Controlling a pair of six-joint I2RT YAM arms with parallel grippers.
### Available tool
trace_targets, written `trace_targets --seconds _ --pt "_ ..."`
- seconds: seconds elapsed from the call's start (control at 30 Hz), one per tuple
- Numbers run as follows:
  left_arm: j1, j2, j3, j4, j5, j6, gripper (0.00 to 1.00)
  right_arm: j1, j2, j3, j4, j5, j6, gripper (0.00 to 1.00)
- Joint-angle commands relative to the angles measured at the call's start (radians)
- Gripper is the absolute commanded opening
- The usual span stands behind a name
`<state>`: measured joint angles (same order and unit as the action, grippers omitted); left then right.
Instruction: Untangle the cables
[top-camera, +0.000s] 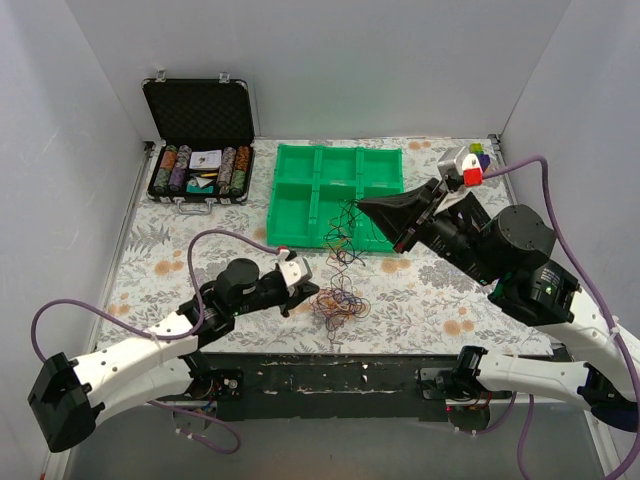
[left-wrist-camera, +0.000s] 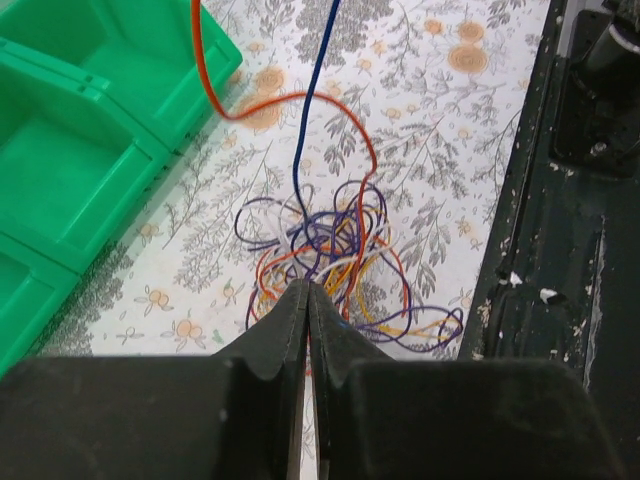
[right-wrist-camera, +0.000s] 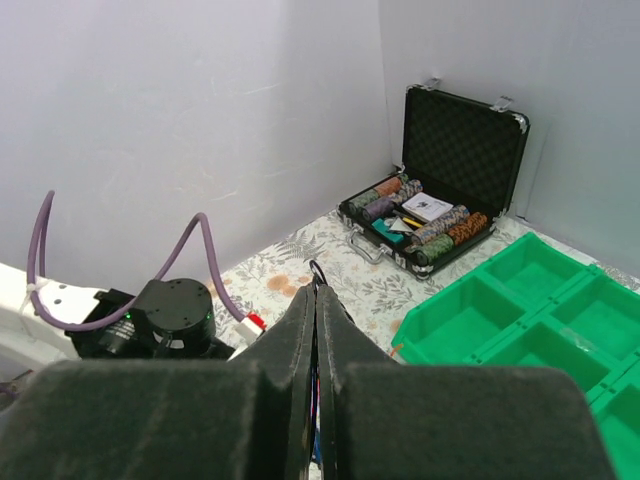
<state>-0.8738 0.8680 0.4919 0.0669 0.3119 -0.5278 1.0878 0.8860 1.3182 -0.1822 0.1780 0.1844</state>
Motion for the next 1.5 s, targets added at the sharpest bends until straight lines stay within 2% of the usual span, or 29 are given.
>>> trace_targets --seconds 0.0,0.07,0.1,0.13,0.17,0.3,0.5,0.63,0.77,0.9,0.93,0.97,1.0,1.33,1.47 --pt "-0.007 -0.072 -0.048 -0.039 -0.051 0.035 0.0 0.001 0.005 0.072 0.02 0.032 -0.052 0.01" --pt "-0.007 -0.09 -0.049 -0.041 -0.089 0.014 0.04 0.0 0.014 0.076 0.013 0.02 -0.048 0.01" --pt "-0.007 -0.096 -0.035 -0.05 -0.099 0.002 0.32 0.0 0.022 0.076 0.006 0.012 -0.04 0.01" --pt "-0.007 -0.098 -0.02 -0.056 -0.108 -0.017 0.51 0.001 0.027 0.07 0.004 0.002 -0.031 0.01" --pt "-0.007 -0.098 0.0 -0.061 -0.114 -0.035 0.56 0.0 0.025 0.062 0.007 -0.008 -0.023 0.01" --pt "-0.007 -0.086 0.059 -0.027 -0.132 -0.083 0.7 0.0 0.016 0.023 0.038 -0.034 0.0 0.01" --pt "-0.007 -0.041 0.148 0.045 -0.083 -0.175 0.73 0.0 0.019 0.016 0.049 -0.066 0.016 0.01" --pt "-0.007 -0.021 0.166 0.094 0.024 -0.179 0.7 0.0 0.025 0.021 0.049 -0.071 0.023 0.01" --pt "-0.007 0.019 0.18 0.09 0.131 -0.098 0.56 0.0 0.024 0.013 0.055 -0.078 0.029 0.01" --pt "-0.007 0.061 0.209 0.062 0.193 -0.034 0.27 0.0 0.019 0.007 0.066 -0.086 0.038 0.01" --pt "-0.007 0.071 0.214 0.056 0.203 -0.02 0.12 0.0 0.019 0.009 0.066 -0.086 0.038 0.01" --pt "-0.007 0.077 0.215 0.054 0.205 -0.014 0.03 0.0 0.019 0.01 0.063 -0.089 0.036 0.01" --pt "-0.007 0.078 0.212 0.059 0.201 -0.009 0.0 0.0 0.022 0.013 0.061 -0.089 0.036 0.01" --pt "-0.007 0.02 0.14 0.071 0.147 -0.012 0.0 0.001 0.036 0.078 0.033 -0.054 -0.011 0.01" --pt "-0.007 -0.017 0.064 0.027 0.136 0.043 0.0 0.0 0.053 0.14 -0.002 -0.04 -0.052 0.01"
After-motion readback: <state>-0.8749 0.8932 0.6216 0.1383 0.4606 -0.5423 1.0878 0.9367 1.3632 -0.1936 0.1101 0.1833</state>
